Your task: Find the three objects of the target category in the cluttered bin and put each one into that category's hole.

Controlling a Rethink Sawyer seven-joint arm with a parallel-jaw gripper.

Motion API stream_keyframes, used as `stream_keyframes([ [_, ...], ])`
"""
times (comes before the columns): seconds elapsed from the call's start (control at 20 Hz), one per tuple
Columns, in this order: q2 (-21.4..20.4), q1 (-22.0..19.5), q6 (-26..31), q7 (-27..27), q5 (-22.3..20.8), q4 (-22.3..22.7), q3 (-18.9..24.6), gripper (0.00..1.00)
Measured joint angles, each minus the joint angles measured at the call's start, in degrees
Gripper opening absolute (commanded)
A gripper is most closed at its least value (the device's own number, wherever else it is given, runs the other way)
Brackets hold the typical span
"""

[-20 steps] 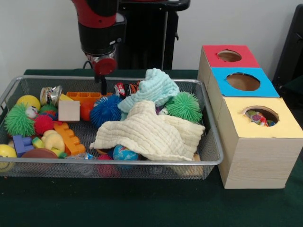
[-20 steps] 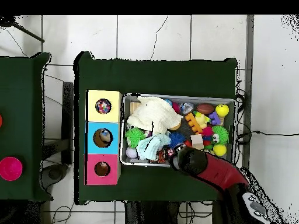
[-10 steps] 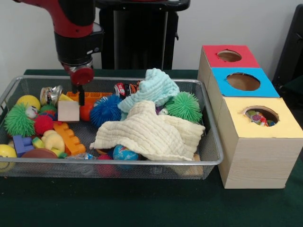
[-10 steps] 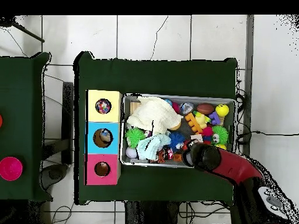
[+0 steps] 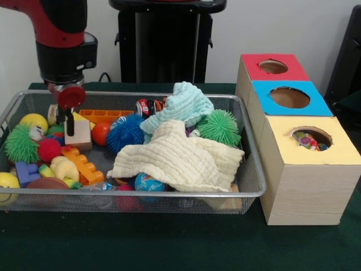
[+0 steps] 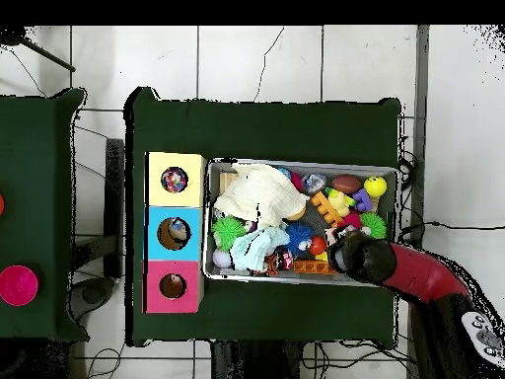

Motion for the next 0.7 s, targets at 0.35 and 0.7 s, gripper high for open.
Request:
stream_keyframes([
  [0.35, 1.9, -2.1, 1.7, 0.0, -3.1, -4.8, 2.4, 1.0],
  [0.7, 4.0, -2.8, 1.8, 0.0, -6.1, -7.5, 3.9, 1.0],
])
